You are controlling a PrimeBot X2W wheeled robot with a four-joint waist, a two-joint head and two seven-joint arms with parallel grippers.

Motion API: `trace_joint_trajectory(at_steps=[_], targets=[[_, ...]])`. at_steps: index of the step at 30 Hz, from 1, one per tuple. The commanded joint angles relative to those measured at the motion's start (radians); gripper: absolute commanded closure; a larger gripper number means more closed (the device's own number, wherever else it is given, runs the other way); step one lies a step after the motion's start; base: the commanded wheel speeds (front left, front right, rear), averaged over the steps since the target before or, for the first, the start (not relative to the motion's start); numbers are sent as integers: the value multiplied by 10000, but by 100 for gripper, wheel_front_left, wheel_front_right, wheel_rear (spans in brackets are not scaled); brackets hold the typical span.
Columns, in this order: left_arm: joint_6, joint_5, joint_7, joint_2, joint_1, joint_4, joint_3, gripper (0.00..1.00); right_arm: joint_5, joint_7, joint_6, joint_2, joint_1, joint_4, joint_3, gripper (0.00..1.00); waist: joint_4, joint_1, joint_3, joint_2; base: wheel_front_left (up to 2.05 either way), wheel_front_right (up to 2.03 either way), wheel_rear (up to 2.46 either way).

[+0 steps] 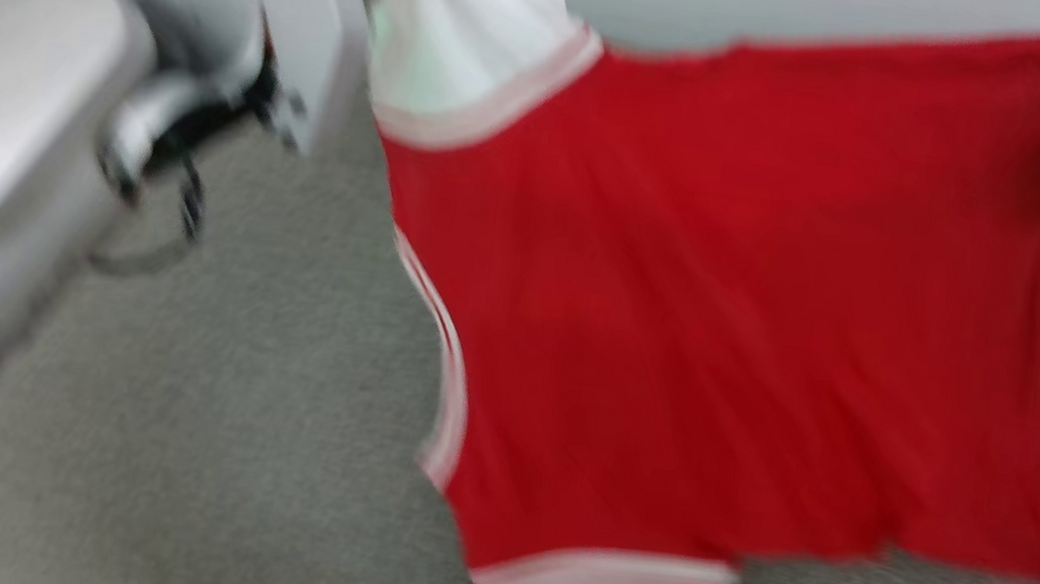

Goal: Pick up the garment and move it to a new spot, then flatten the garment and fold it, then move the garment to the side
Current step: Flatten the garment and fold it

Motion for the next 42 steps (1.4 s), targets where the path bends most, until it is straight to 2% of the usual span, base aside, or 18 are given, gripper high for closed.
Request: trace_joint_trajectory(at_steps=[1, 8, 13, 18, 22, 26, 30, 33, 35, 38, 42], targets=[[-72, 167, 96, 37, -413, 222, 58, 100, 96, -148, -10, -32, -263, -128, 49, 100, -698, 0, -612, -1, 0, 0, 0], [-330, 755, 240, -164, -2416, 1865, 121, 100, -180, -686, -10, 200, -1145, -738, 362, 100, -1456, 0, -897, -1, 0, 0, 0], [-461, 1083, -43, -498, -3477, 3016, 108, 100, -226, -1183, -10, 517, -1641, -534, 237, 100, -1834, 0, -594, -1, 0, 0, 0], [-405, 1473, -913, -901, -4466, 4140, 206, 100, -746, -1950, -10, 998, -2341, 306, 148, 100, -2148, 0, 328, -1, 0, 0, 0], [-121, 1950, -1957, -1185, -5630, 5035, 324, 100, -1464, -2893, -10, 1641, -3354, 1643, -181, 100, -2323, 0, 1531, -1, 0, 0, 0], [314, 2455, -3711, -1691, -6585, 5979, 409, 100, -3137, -5246, -10, 2373, -4412, 3516, -881, 100, -2336, 0, 2633, -1, 0, 0, 0], [790, 2745, -5754, -2094, -7843, 6615, 742, 100, -4969, -7527, -10, 2947, -5696, 5435, -2040, 100, -2140, 0, 3449, -1, 0, 0, 0], [652, 2861, -6840, -2343, -8478, 6883, 888, 100, -6413, -7860, -10, 3031, -6396, 5906, -2917, 100, -1957, 0, 4050, -1, 0, 0, 0], [440, 2661, -7133, -2451, -8729, 6886, 1166, 100, -7445, -7875, -10, 2925, -6541, 5309, -3694, 100, -1784, 0, 4475, -1, 0, 0, 0], [10, 2710, -7239, -2452, -8374, 6864, 1300, 100, -8708, -7861, -10, 3013, -5715, 4867, -4935, 100, -1539, 0, 4914, -1, 0, 0, 0], [-236, 2928, -7238, -2325, -7331, 6555, 1514, 100, -9962, -7869, -10, 3259, -4717, 4795, -6200, 100, -1289, 0, 4981, -1, 0, 0, 0]])
